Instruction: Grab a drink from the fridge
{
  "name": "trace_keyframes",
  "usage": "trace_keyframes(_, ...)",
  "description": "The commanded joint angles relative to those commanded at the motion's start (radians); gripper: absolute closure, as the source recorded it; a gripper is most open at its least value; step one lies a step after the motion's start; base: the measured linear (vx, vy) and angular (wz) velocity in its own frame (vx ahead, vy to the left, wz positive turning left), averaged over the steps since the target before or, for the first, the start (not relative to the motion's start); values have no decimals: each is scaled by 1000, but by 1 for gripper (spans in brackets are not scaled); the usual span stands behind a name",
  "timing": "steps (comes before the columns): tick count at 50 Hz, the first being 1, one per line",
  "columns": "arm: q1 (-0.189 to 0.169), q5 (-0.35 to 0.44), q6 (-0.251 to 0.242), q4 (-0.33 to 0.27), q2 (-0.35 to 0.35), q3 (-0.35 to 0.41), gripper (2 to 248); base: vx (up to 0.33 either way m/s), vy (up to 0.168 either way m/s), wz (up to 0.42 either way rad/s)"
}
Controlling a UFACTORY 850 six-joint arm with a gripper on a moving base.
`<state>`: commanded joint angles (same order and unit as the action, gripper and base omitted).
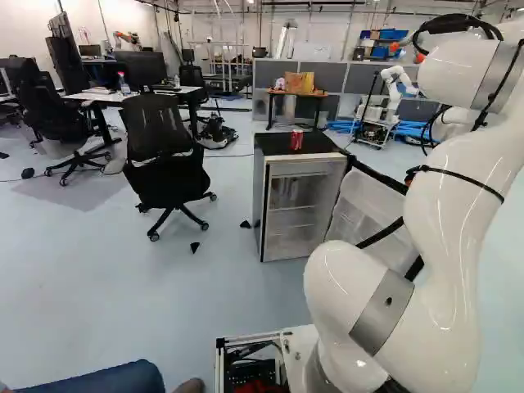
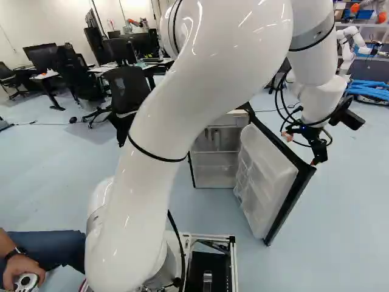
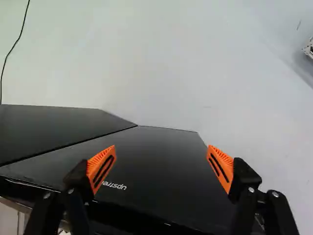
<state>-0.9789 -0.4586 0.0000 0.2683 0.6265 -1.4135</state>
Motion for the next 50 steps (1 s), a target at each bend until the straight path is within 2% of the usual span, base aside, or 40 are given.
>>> trace_keyframes(50,-2,0,0,-38,-84,123,3,0,0,0)
